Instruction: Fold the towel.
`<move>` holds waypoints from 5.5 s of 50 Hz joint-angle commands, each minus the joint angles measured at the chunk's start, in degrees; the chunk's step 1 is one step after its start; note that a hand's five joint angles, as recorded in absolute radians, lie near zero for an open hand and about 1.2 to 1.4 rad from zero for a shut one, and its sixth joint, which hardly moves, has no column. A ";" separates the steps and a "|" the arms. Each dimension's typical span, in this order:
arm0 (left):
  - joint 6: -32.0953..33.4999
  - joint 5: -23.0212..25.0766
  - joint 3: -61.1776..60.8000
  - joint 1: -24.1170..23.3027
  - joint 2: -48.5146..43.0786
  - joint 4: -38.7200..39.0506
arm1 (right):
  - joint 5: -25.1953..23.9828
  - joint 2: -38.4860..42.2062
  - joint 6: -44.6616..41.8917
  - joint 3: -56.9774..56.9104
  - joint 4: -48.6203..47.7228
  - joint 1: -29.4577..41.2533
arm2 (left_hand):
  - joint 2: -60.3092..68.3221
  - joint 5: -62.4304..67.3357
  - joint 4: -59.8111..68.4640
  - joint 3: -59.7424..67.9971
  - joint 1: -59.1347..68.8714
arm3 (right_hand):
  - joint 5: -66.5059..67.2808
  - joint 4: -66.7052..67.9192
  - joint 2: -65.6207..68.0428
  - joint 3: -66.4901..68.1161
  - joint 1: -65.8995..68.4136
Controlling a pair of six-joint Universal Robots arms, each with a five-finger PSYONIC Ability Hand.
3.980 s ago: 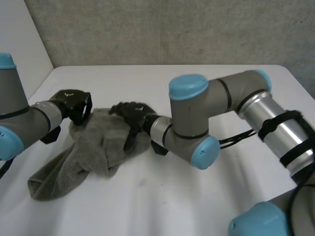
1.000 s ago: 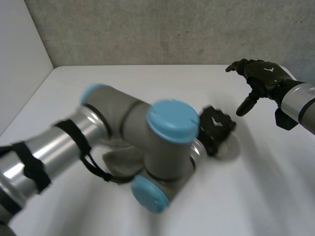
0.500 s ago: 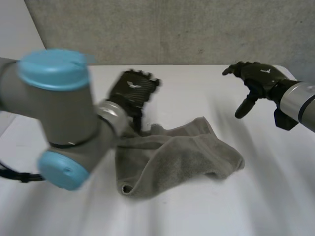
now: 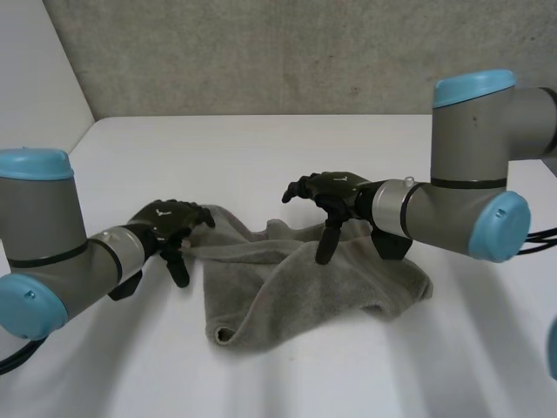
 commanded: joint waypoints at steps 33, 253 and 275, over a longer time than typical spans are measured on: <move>1.23 1.66 2.80 -0.28 -7.50 6.88 | -0.45 8.90 -9.05 -14.77 11.46 -7.35 | 25.28 25.24 25.33 25.29 25.33 | 7.27 6.39 7.43 7.32 7.13; 15.90 -0.10 -23.21 2.61 25.59 23.14 | 0.60 -32.46 -28.30 37.62 -12.10 -20.34 | 60.93 60.89 60.98 60.93 60.97 | 66.42 65.54 66.58 66.47 66.28; 15.55 5.17 -27.96 19.31 39.17 6.62 | -3.35 -38.29 -52.73 32.78 14.10 -34.86 | 60.93 60.89 60.98 60.93 60.97 | 66.42 65.54 66.58 66.47 66.28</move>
